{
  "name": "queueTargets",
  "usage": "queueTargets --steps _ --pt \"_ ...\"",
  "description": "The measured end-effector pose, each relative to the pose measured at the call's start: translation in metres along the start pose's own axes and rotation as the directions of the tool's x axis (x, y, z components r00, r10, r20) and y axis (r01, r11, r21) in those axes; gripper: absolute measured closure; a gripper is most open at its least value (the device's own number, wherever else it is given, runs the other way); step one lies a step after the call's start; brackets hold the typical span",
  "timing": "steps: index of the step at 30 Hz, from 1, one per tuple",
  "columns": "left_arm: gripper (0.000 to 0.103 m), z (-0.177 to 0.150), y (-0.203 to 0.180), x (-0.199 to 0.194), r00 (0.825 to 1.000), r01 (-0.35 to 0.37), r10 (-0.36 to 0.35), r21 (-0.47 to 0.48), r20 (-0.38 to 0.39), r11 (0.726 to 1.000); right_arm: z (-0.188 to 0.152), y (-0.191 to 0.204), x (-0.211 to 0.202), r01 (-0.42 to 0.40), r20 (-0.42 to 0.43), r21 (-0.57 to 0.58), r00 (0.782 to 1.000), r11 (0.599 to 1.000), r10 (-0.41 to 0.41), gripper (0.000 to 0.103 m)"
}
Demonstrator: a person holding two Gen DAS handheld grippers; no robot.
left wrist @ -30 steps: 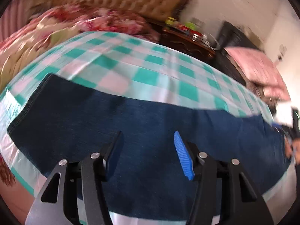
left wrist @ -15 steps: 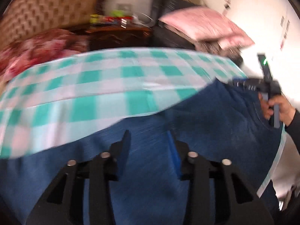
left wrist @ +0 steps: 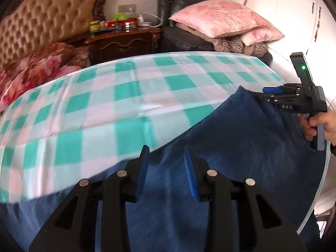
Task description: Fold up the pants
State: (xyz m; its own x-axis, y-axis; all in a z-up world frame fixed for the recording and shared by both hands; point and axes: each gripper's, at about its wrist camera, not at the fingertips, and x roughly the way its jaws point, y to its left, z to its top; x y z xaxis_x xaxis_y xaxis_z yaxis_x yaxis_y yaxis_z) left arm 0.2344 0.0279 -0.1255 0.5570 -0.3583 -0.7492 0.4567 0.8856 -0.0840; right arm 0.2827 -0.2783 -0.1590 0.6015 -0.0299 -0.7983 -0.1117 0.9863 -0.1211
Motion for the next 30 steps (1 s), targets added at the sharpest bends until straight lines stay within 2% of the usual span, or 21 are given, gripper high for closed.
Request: queueTargets --steps 2,4,6,9,11,12,13,17,23,24,25,26,27,28,30 --pt "0.069 0.013 0.002 0.011 0.999 0.043 -0.043 -0.019 -0.033 0.999 -0.001 0.004 -0.001 0.024 0.006 -0.019 1.000 1.000 -0.024 0.060" --pt "0.071 0.019 0.000 0.019 0.996 0.072 -0.072 0.002 -0.059 0.997 -0.001 0.002 -0.004 0.022 0.007 -0.002 1.000 1.000 -0.022 0.060" --pt "0.071 0.024 -0.006 0.031 0.990 0.095 -0.089 0.049 -0.109 0.994 0.000 -0.001 -0.018 -0.027 0.041 0.041 0.999 0.999 0.025 0.060" --pt "0.073 0.023 -0.013 0.050 0.979 0.106 -0.085 0.105 -0.187 0.989 0.002 0.012 -0.039 -0.105 0.074 0.005 0.992 0.994 0.105 0.057" --pt "0.092 0.024 -0.017 0.054 0.976 0.110 -0.081 0.135 -0.202 0.985 0.002 0.026 -0.043 -0.121 0.072 -0.040 0.990 0.992 0.123 0.055" --pt "0.100 0.026 -0.017 0.054 0.976 0.100 -0.069 0.144 -0.204 0.985 0.002 0.030 -0.042 -0.120 0.069 -0.051 0.990 0.991 0.124 0.055" --pt "0.102 0.028 -0.018 0.054 0.977 0.095 -0.062 0.156 -0.205 0.983 0.002 0.034 -0.039 -0.118 0.064 -0.059 0.990 0.991 0.122 0.055" --pt "0.102 0.037 -0.021 0.046 0.983 0.089 -0.056 0.183 -0.176 0.979 0.004 0.035 -0.018 -0.092 0.024 -0.027 0.995 0.995 0.093 0.056" --pt "0.102 0.047 -0.009 0.043 0.983 0.113 -0.091 0.131 -0.162 0.985 0.004 0.031 -0.007 -0.084 0.023 0.009 0.996 0.996 0.084 0.055" --pt "0.101 0.047 -0.008 0.044 0.981 0.118 -0.096 0.128 -0.167 0.985 0.004 0.030 -0.007 -0.082 0.022 0.017 0.996 0.997 0.081 0.054" --pt "0.096 0.047 -0.008 0.044 0.980 0.126 -0.103 0.124 -0.171 0.984 0.005 0.030 -0.007 -0.079 0.019 0.026 0.997 0.997 0.078 0.054" --pt "0.075 0.047 -0.005 0.041 0.982 0.117 -0.097 0.118 -0.161 0.986 0.005 0.030 -0.008 -0.078 0.019 0.030 0.997 0.996 0.078 0.054" --pt "0.062 0.047 -0.001 0.038 0.987 0.086 -0.071 0.103 -0.143 0.991 0.005 0.029 -0.011 -0.073 0.030 0.035 0.997 0.997 0.072 0.054" --pt "0.056 0.047 0.010 0.029 0.994 0.042 -0.035 0.061 -0.103 0.997 0.006 0.028 -0.013 -0.060 0.040 0.036 0.997 0.998 0.059 0.054" --pt "0.056 0.043 0.030 0.015 0.998 0.014 -0.016 -0.032 -0.065 0.999 0.007 0.023 -0.013 -0.015 0.040 0.042 0.999 0.999 0.014 0.054"
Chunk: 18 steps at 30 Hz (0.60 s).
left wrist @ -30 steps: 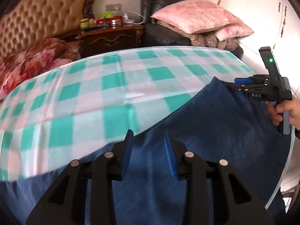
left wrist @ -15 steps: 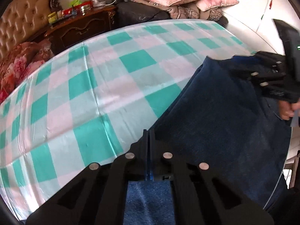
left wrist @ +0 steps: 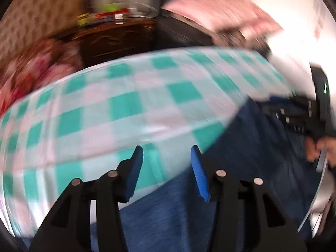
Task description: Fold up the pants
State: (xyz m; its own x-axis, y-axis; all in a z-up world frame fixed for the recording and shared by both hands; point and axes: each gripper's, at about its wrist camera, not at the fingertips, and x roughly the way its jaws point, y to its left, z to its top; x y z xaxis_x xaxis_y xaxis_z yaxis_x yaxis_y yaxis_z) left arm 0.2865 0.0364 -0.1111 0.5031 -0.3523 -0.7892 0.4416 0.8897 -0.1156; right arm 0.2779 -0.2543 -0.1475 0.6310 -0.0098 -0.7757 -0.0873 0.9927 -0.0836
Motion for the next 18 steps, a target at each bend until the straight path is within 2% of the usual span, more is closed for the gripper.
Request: queueTargets --steps 3,6,9,11,13,14,16,17,18 --pt "0.058 -0.022 0.024 -0.034 0.989 -0.097 0.110 -0.125 0.103 0.987 -0.001 -0.016 0.006 0.024 -0.018 0.060 1.000 0.998 -0.023 0.054" --pt "0.059 -0.049 0.017 -0.053 0.983 -0.095 0.114 -0.135 0.141 0.986 -0.003 -0.024 -0.016 0.015 0.044 0.133 0.999 0.991 -0.021 0.049" --pt "0.059 -0.071 -0.002 -0.048 0.983 -0.092 0.110 -0.126 0.147 0.988 -0.007 -0.012 -0.041 -0.030 0.100 0.156 0.995 0.987 0.014 0.037" --pt "0.048 -0.078 -0.011 -0.033 0.983 -0.117 0.133 -0.124 0.130 0.985 -0.014 0.007 -0.059 -0.080 0.123 0.148 0.990 0.986 0.062 0.023" --pt "0.044 -0.084 -0.015 -0.030 0.976 -0.158 0.175 -0.133 0.126 0.978 -0.024 0.024 -0.075 -0.092 0.137 0.157 0.988 0.983 0.071 0.015" --pt "0.031 -0.088 -0.015 -0.035 0.972 -0.167 0.188 -0.150 0.143 0.975 -0.035 0.033 -0.084 -0.115 0.150 0.172 0.985 0.978 0.089 0.015" --pt "0.020 -0.096 -0.010 -0.045 0.961 -0.211 0.236 -0.170 0.142 0.963 -0.047 0.042 -0.090 -0.114 0.121 0.187 0.988 0.976 0.092 0.015" --pt "0.015 -0.103 -0.003 -0.053 0.951 -0.258 0.285 -0.195 0.121 0.946 -0.057 0.045 -0.091 -0.098 0.089 0.204 0.993 0.974 0.082 0.015" --pt "0.014 -0.111 0.007 -0.061 0.948 -0.267 0.297 -0.226 0.110 0.937 -0.066 0.045 -0.093 -0.081 0.068 0.224 0.995 0.971 0.068 0.015"
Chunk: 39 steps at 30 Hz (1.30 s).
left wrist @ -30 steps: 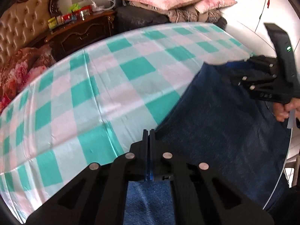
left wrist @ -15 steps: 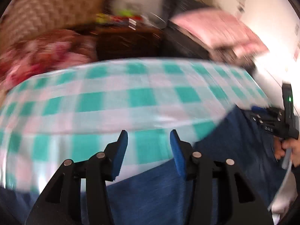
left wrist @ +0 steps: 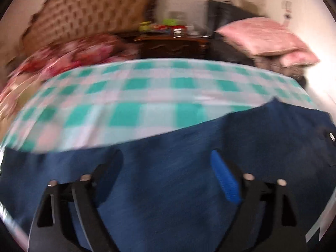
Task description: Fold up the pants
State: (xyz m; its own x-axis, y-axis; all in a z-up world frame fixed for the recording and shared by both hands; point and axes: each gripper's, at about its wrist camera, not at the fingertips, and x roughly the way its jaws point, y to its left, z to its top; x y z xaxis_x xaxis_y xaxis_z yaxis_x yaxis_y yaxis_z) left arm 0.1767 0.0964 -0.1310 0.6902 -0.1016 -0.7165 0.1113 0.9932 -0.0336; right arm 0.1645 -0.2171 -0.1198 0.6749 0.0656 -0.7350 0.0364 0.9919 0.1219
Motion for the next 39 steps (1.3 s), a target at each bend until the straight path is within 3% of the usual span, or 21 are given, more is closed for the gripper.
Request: queueTargets --steps 1,4,6,9,11,13,15,17,19,21,22,23,24,25,26,27,28,29,32,35,39 --pt "0.014 -0.008 0.021 -0.005 1.000 0.017 -0.017 -0.042 -0.012 0.999 -0.008 -0.005 -0.004 0.030 -0.014 0.023 0.999 0.999 -0.029 0.015" --pt "0.017 -0.027 0.065 -0.010 0.998 -0.041 0.037 -0.071 -0.053 0.997 -0.029 -0.020 -0.018 0.111 -0.003 0.049 0.994 0.993 -0.111 0.014" --pt "0.028 -0.043 0.105 -0.011 0.991 -0.103 0.096 -0.072 -0.094 0.992 -0.038 -0.031 -0.028 0.154 0.010 0.028 0.988 0.988 -0.155 0.014" --pt "0.029 -0.056 0.165 -0.016 0.988 -0.121 0.106 -0.140 -0.111 0.983 -0.049 -0.060 -0.040 0.237 0.004 0.076 0.971 0.969 -0.238 0.014" --pt "0.047 -0.055 0.205 -0.024 0.984 -0.159 0.143 -0.169 -0.105 0.973 -0.054 -0.081 -0.045 0.237 -0.003 0.112 0.971 0.965 -0.238 0.014" --pt "0.047 -0.050 0.240 -0.037 0.966 -0.258 0.244 -0.216 -0.090 0.942 -0.059 -0.100 -0.053 0.228 -0.008 0.131 0.973 0.965 -0.229 0.014" --pt "0.048 -0.045 0.259 -0.048 0.978 -0.210 0.201 -0.282 -0.060 0.936 -0.062 -0.113 -0.057 0.230 -0.019 0.148 0.973 0.962 -0.230 0.014" --pt "0.047 -0.039 0.261 -0.048 0.977 -0.212 0.206 -0.251 -0.050 0.944 -0.065 -0.123 -0.057 0.274 -0.021 0.134 0.961 0.952 -0.274 0.014" --pt "0.046 -0.035 0.259 -0.033 0.977 -0.207 0.193 -0.193 -0.090 0.959 -0.067 -0.133 -0.052 0.338 -0.060 0.127 0.941 0.933 -0.332 0.014" --pt "0.049 -0.036 0.273 -0.015 0.946 -0.307 0.281 -0.169 -0.161 0.937 -0.072 -0.153 -0.053 0.345 -0.091 0.178 0.938 0.921 -0.334 0.014" --pt "0.057 -0.038 0.279 -0.016 0.948 -0.304 0.278 -0.196 -0.154 0.932 -0.075 -0.164 -0.052 0.376 -0.109 0.187 0.926 0.908 -0.361 0.014" --pt "0.059 -0.036 0.287 -0.021 0.954 -0.292 0.262 -0.242 -0.148 0.925 -0.077 -0.172 -0.053 0.398 -0.119 0.191 0.917 0.897 -0.381 0.013" --pt "0.059 -0.034 0.289 -0.025 0.947 -0.314 0.285 -0.256 -0.146 0.914 -0.078 -0.182 -0.057 0.384 -0.116 0.213 0.923 0.899 -0.367 0.013" --pt "0.058 -0.032 0.288 -0.032 0.922 -0.384 0.360 -0.245 -0.140 0.890 -0.080 -0.189 -0.060 0.392 -0.119 0.225 0.920 0.892 -0.374 0.013" --pt "0.058 -0.033 0.285 -0.035 0.910 -0.415 0.393 -0.237 -0.134 0.878 -0.082 -0.200 -0.065 0.439 -0.129 0.233 0.898 0.868 -0.420 0.015" --pt "0.058 -0.033 0.283 -0.043 0.913 -0.408 0.390 -0.249 -0.119 0.878 -0.083 -0.206 -0.069 0.426 -0.127 0.248 0.905 0.870 -0.406 0.016" --pt "0.058 -0.035 0.278 -0.054 0.929 -0.369 0.357 -0.279 -0.095 0.887 -0.084 -0.213 -0.076 0.375 -0.113 0.279 0.927 0.884 -0.358 0.016" --pt "0.058 -0.039 0.269 -0.067 0.946 -0.320 0.317 -0.312 -0.059 0.895 -0.085 -0.215 -0.080 0.361 -0.105 0.292 0.932 0.886 -0.346 0.016" --pt "0.058 -0.053 0.229 -0.096 0.967 -0.237 0.254 -0.341 0.008 0.910 -0.086 -0.235 -0.097 0.485 -0.106 0.326 0.872 0.811 -0.479 0.016" --pt "0.059 -0.066 0.187 -0.103 0.980 -0.181 0.197 -0.346 0.014 0.921 -0.092 -0.264 -0.111 0.446 -0.112 0.437 0.889 0.781 -0.444 0.019" --pt "0.060 -0.082 0.135 -0.107 0.994 -0.091 0.105 -0.374 0.017 0.923 -0.088 -0.273 -0.119 0.442 -0.085 0.429 0.888 0.788 -0.452 0.026"
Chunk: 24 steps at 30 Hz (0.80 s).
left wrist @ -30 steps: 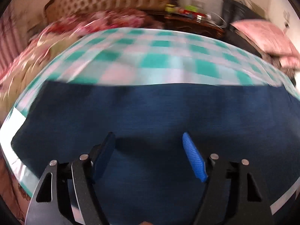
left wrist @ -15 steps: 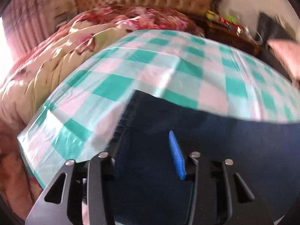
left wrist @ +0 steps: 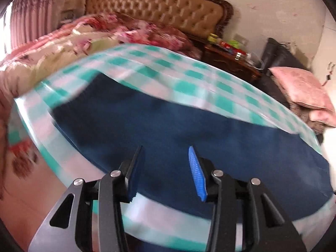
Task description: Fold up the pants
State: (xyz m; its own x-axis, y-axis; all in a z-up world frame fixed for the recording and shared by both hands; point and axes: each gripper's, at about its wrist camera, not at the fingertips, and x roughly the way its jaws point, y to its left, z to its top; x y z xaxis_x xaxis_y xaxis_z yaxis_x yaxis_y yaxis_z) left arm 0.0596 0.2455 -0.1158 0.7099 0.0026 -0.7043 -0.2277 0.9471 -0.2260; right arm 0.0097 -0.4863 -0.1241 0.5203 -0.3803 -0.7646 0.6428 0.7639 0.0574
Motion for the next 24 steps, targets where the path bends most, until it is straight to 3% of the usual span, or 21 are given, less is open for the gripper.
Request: queueTargets --steps 4,6,8,12,19,22,24 --pt "0.060 -0.026 -0.034 -0.003 0.996 0.080 -0.080 -0.020 -0.041 0.997 -0.003 0.027 -0.005 -0.078 0.019 -0.091 0.997 0.993 0.080 0.027" --pt "0.060 -0.036 -0.055 -0.001 0.997 0.055 -0.052 0.038 -0.065 0.998 -0.012 0.053 -0.007 -0.148 0.000 -0.158 0.989 0.976 0.150 0.027" --pt "0.060 -0.044 -0.074 0.000 0.994 0.076 -0.068 0.084 -0.087 0.994 -0.026 0.084 -0.012 -0.209 -0.025 -0.239 0.978 0.948 0.209 0.029" --pt "0.060 -0.057 -0.105 0.006 0.991 0.091 -0.076 0.141 -0.108 0.986 -0.049 0.128 -0.013 -0.269 -0.068 -0.328 0.963 0.906 0.261 0.030" --pt "0.060 -0.076 -0.110 0.019 0.996 0.063 -0.049 0.200 -0.076 0.978 -0.073 0.141 -0.006 -0.226 -0.074 -0.410 0.974 0.884 0.214 0.030" --pt "0.060 -0.072 -0.099 0.015 0.996 0.080 -0.073 0.151 -0.050 0.985 -0.078 0.141 -0.005 -0.216 -0.068 -0.428 0.976 0.878 0.207 0.027" --pt "0.060 -0.065 -0.089 0.015 0.998 0.050 -0.043 0.129 -0.054 0.990 -0.079 0.142 -0.004 -0.200 -0.057 -0.430 0.979 0.881 0.194 0.026"
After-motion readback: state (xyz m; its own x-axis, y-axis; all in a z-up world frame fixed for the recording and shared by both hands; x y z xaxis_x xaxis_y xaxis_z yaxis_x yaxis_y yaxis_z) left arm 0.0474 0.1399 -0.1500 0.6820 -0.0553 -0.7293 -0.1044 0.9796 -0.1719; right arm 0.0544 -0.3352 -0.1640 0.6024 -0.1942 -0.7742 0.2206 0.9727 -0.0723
